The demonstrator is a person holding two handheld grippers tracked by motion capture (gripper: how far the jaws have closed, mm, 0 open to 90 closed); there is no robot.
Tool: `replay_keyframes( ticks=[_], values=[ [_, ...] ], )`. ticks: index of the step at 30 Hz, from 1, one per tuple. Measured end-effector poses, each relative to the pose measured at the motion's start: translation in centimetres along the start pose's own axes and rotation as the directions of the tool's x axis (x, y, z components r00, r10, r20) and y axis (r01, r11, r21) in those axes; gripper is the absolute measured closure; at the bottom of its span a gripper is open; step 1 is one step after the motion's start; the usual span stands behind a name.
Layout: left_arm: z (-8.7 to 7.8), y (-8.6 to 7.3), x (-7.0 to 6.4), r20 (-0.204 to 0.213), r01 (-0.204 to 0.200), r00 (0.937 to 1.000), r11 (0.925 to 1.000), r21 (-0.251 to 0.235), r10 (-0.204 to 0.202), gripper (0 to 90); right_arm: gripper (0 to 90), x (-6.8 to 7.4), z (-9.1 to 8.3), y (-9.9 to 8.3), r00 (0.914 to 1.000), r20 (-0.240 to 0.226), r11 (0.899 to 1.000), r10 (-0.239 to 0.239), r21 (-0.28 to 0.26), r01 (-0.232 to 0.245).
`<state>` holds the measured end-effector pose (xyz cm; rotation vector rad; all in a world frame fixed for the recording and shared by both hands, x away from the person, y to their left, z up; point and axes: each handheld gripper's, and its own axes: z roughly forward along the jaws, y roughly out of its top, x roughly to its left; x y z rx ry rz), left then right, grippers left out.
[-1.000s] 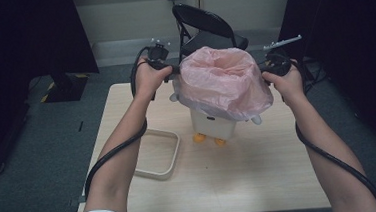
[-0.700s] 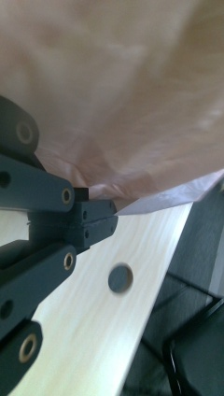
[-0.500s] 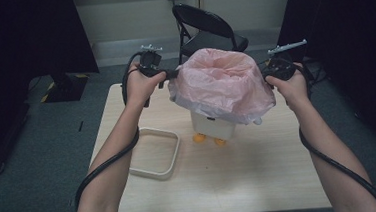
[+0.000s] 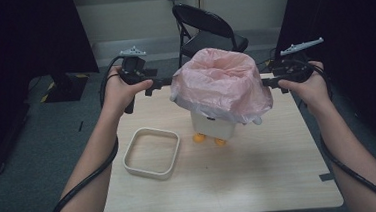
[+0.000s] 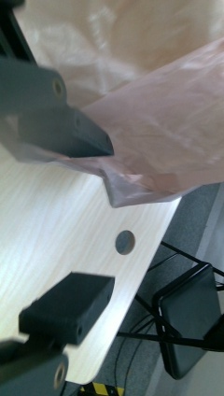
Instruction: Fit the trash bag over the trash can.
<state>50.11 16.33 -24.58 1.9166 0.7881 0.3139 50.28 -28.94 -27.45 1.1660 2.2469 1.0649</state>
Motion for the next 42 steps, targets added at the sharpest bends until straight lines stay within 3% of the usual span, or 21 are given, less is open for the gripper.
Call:
replay_keyframes(
  ticks=[3, 6, 9, 11, 13, 16, 18, 21, 22, 24, 25, 27, 29, 31, 33, 35, 37, 38, 42],
  values=[
    [-0.7, 1.9, -1.2, 0.053, -0.009, 0.9986, 0.9999, -0.014, 0.010, 19.2, 21.2, 0.0, 0.3, -0.8, 0.9996, -0.014, 1.000, 0.025, -0.014, -0.025],
    [-0.7, 4.0, -2.8, 0.070, -0.060, 0.9956, 0.9979, -0.021, 0.062, 17.6, 18.2, 0.0, 0.4, -1.1, 0.9997, -0.009, 1.000, 0.022, -0.004, -0.022],
    [0.3, 5.6, -4.8, 0.092, -0.119, 0.9886, 0.9928, -0.013, 0.119, 18.0, 17.4, -0.1, 0.4, -1.1, 0.9997, -0.016, 1.000, 0.018, -0.013, -0.019],
    [1.3, 5.9, -5.9, 0.132, -0.125, 0.9835, 0.9921, -0.001, 0.124, 19.1, 17.2, -0.1, 0.3, -1.2, 0.9995, -0.017, 1.000, 0.025, -0.017, -0.025],
    [2.4, 6.1, -6.7, 0.142, -0.157, 0.9783, 0.9872, 0.031, 0.151, 20.0, 17.0, -0.1, 0.3, -1.2, 0.9994, -0.028, 1.000, 0.019, -0.014, -0.019],
    [3.9, 6.9, -7.5, 0.141, -0.181, 0.9752, 0.9809, 0.070, 0.170, 23.0, 16.8, 0.0, 0.4, -1.3, 0.9994, -0.033, 1.000, 0.011, -0.015, -0.011],
    [4.8, 7.3, -7.8, 0.151, -0.165, 0.9767, 0.9835, 0.073, 0.153, 22.7, 16.8, 0.1, 0.4, -1.3, 0.9994, -0.031, 1.000, 0.014, -0.018, -0.014],
    [6.2, 7.4, -8.2, 0.140, -0.189, 0.9761, 0.9679, 0.166, 0.166, 22.2, 16.8, 0.2, 0.5, -1.3, 0.9991, -0.040, 1.000, 0.012, -0.021, -0.012],
    [6.6, 7.4, -8.3, 0.149, -0.198, 0.9737, 0.9646, 0.175, 0.172, 22.1, 16.8, 0.2, 0.5, -1.4, 0.9990, -0.043, 1.000, 0.012, -0.020, -0.013],
    [7.2, 7.7, -8.5, 0.155, -0.184, 0.9753, 0.9679, 0.172, 0.157, 22.8, 16.7, 0.1, 0.5, -1.5, 0.9988, -0.048, 1.000, 0.010, -0.021, -0.011],
    [7.4, 8.0, -8.6, 0.150, -0.196, 0.9740, 0.9632, 0.184, 0.170, 22.4, 16.7, 0.1, 0.5, -1.5, 0.9988, -0.047, 1.000, 0.009, -0.020, -0.010],
    [7.5, 8.9, -8.9, 0.151, -0.208, 0.9716, 0.9608, 0.183, 0.182, 22.3, 16.7, 0.1, 0.6, -1.6, 0.9989, -0.047, 1.000, 0.007, -0.012, -0.008],
    [7.9, 9.9, -9.1, 0.163, -0.180, 0.9743, 0.9718, 0.152, 0.155, 21.3, 16.6, 0.1, 0.7, -1.7, 0.9988, -0.047, 1.000, 0.012, -0.013, -0.013],
    [8.5, 10.6, -9.3, 0.163, -0.194, 0.9720, 0.9690, 0.153, 0.169, 20.2, 16.6, 0.1, 0.8, -1.8, 0.9985, -0.053, 1.000, 0.014, -0.014, -0.015],
    [9.5, 10.8, -9.3, 0.168, -0.186, 0.9730, 0.9681, 0.168, 0.158, 19.3, 16.5, 0.1, 0.8, -1.9, 0.9982, -0.058, 1.000, 0.011, -0.019, -0.012],
    [10.7, 10.6, -9.3, 0.180, -0.178, 0.9734, 0.9634, 0.201, 0.143, 18.3, 16.4, 0.1, 0.8, -2.0, 0.9978, -0.064, 1.000, 0.018, -0.020, -0.020],
    [11.8, 10.2, -9.3, 0.198, -0.196, 0.9683, 0.9555, 0.221, 0.152, 18.3, 16.3, 0.1, 0.7, -2.1, 0.9980, -0.062, 1.000, 0.015, -0.021, -0.016],
    [12.2, 10.0, -9.3, 0.199, -0.185, 0.9697, 0.9578, 0.220, 0.142, 18.0, 16.4, 0.0, 0.7, -2.1, 0.9979, -0.063, 1.000, 0.015, -0.025, -0.016],
    [13.2, 9.7, -9.5, 0.195, -0.185, 0.9725, 0.9317, 0.313, 0.127, 20.4, 16.3, -0.1, 0.6, -2.3, 0.9978, -0.064, 1.000, 0.016, -0.024, -0.017]
  ],
)
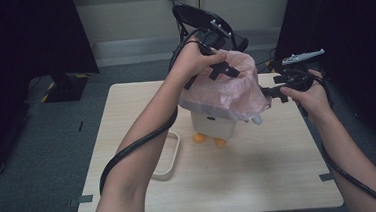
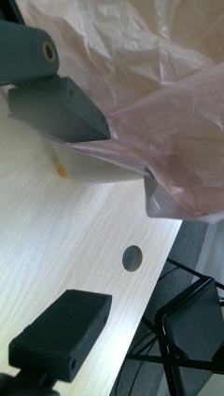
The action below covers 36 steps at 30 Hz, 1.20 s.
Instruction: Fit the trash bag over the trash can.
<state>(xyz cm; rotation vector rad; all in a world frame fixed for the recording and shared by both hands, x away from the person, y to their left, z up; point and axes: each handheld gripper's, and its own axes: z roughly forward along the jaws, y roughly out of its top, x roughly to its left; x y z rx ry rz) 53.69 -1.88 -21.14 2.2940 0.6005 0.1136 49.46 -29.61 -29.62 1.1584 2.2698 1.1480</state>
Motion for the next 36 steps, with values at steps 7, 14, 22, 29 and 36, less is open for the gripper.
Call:
replay_keyframes(
  ticks=[7, 14, 22, 29, 36],
  values=[
    [-1.8, 2.0, -0.6, -0.023, -0.074, 0.9971, 0.9961, -0.049, 0.073, 22.1, 16.4, -0.2, -0.1, -0.4, 1.0000, -0.004, 1.000, 0.001, -0.001, -0.001],
    [1.1, 2.2, 0.2, -0.008, -0.075, 0.9971, 0.9969, 0.024, 0.075, 21.9, 16.4, -0.4, -0.2, -0.4, 1.0000, -0.007, 1.000, 0.002, -0.006, -0.002],
    [4.1, 0.9, 0.4, 0.026, -0.071, 0.9973, 0.9924, 0.100, 0.069, 22.7, 16.4, -0.7, -0.2, -0.9, 0.9997, -0.020, 1.000, 0.017, -0.014, -0.017],
    [5.4, -0.5, 0.5, 0.031, -0.060, 0.9980, 0.9896, 0.131, 0.056, 22.8, 16.4, -0.4, 0.0, -0.9, 0.9996, -0.026, 1.000, 0.009, -0.013, -0.009],
    [5.6, -0.9, 0.3, 0.030, -0.103, 0.9945, 0.9896, 0.100, 0.100, 23.7, 16.4, 0.0, 0.3, -1.0, 0.9993, -0.037, 1.000, -0.001, -0.005, 0.001]
  ],
)
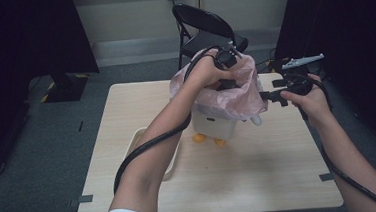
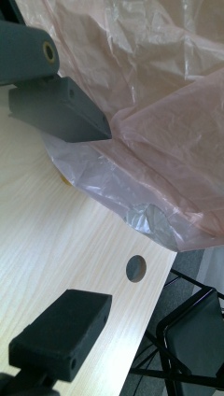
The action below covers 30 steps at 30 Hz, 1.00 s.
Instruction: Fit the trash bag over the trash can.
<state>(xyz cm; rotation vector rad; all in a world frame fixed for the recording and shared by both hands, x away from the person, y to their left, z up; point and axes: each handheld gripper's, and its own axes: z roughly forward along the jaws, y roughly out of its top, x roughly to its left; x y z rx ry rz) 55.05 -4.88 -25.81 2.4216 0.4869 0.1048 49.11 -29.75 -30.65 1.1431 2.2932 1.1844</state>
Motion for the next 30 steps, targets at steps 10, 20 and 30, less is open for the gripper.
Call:
replay_keyframes(
  ticks=[10, 20, 30],
  values=[
    [-7.0, 2.0, -1.0, -0.043, -0.033, 0.9987, 0.9875, -0.154, 0.027, 20.7, 16.6, -0.1, -0.3, 0.1, 0.9999, 0.010, 1.000, -0.002, 0.013, 0.001],
    [-12.3, -2.3, -1.4, -0.082, 0.002, 0.9965, 0.9805, -0.197, -0.018, 19.4, 16.5, 0.5, -0.2, 0.4, 0.9998, 0.009, 1.000, -0.017, 0.025, 0.017],
    [-15.4, -9.4, -1.5, -0.083, 0.059, 0.9931, 0.9663, -0.251, -0.083, 18.9, 16.0, 0.1, -0.5, -0.8, 0.9999, -0.002, 1.000, 0.016, 0.003, -0.016]
  ],
)
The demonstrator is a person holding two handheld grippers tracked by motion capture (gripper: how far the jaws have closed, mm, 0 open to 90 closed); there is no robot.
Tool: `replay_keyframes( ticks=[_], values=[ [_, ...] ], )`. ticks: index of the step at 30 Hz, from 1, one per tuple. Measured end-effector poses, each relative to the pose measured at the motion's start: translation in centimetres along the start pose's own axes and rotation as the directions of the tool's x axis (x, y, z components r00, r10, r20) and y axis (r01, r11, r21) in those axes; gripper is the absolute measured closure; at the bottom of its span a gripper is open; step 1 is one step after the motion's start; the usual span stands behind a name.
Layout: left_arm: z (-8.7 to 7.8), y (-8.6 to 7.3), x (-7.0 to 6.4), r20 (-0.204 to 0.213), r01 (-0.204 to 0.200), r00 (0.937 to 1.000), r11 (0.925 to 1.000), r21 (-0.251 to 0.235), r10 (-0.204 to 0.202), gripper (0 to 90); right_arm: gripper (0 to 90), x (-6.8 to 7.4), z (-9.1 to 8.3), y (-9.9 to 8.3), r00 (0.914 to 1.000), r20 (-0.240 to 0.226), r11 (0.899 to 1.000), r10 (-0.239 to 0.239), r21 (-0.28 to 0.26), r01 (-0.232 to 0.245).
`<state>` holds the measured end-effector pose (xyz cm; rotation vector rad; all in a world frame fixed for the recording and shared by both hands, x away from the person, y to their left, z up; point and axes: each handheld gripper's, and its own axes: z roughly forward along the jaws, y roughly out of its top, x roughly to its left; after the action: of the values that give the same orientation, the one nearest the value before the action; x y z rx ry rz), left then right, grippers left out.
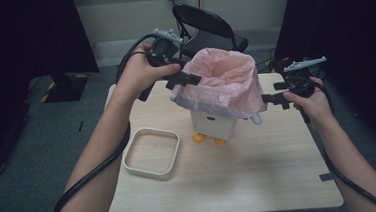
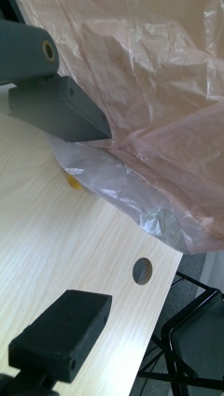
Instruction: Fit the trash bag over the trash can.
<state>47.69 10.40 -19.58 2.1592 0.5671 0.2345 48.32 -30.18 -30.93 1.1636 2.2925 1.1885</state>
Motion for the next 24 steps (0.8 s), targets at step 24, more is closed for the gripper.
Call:
replay_keyframes(
  ticks=[24],
  values=[
    [0.2, -10.0, 0.2, 0.003, 0.070, 0.9975, 0.9968, 0.039, -0.070, 18.6, 16.1, -0.7, -3.4, -1.0, 0.9989, -0.033, 0.999, 0.034, -0.018, -0.035]
  ],
)
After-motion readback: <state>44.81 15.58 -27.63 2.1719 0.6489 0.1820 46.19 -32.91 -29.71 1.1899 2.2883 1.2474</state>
